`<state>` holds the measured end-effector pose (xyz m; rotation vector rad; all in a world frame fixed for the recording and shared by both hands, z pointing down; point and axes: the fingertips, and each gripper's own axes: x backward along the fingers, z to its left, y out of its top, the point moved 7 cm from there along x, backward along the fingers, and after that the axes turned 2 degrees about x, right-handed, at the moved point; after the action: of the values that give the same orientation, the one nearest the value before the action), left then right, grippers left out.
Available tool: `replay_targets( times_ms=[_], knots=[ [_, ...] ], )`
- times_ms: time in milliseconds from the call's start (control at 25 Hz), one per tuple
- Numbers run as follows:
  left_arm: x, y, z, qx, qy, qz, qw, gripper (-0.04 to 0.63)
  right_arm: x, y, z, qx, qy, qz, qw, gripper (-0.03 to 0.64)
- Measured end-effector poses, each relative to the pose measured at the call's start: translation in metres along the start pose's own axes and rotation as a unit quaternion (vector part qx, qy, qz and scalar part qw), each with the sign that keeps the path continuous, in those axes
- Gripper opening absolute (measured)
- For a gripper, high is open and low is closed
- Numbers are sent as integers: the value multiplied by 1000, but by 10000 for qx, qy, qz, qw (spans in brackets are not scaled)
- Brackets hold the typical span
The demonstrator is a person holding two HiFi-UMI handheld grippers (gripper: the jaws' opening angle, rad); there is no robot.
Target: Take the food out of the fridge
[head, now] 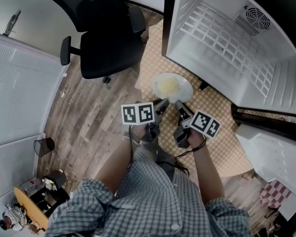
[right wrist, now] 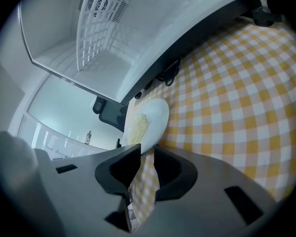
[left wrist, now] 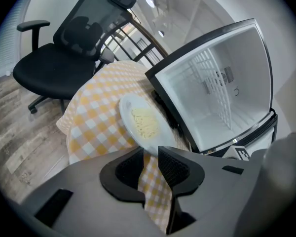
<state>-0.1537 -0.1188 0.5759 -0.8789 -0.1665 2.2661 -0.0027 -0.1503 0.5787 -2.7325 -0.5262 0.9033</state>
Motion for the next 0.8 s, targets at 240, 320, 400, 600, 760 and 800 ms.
replay_targets(
  times_ms=[240,320,400,600,760,800],
  knots=[
    [1,-4,-2,-241,-61,384,9990,117,2,0,1,108,-110,-23,9999,67],
    [5,-4,-1,-262,-73,438,9987,118,6,-1,0,93,-118,-50,9999,72],
    [11,-4,-2,-356,-73,482,9982,118,11,-2,-1,72,-144,-103,9998,72],
    [24,6,-18,-912,-101,376,9951,118,36,6,5,594,-388,-451,9965,72],
    [32,15,-42,-1517,-120,206,9881,67,66,18,17,1393,-760,-905,9832,48],
    [33,17,-49,-1645,-174,170,9861,25,73,23,21,1553,-808,-1034,9791,38]
  ],
)
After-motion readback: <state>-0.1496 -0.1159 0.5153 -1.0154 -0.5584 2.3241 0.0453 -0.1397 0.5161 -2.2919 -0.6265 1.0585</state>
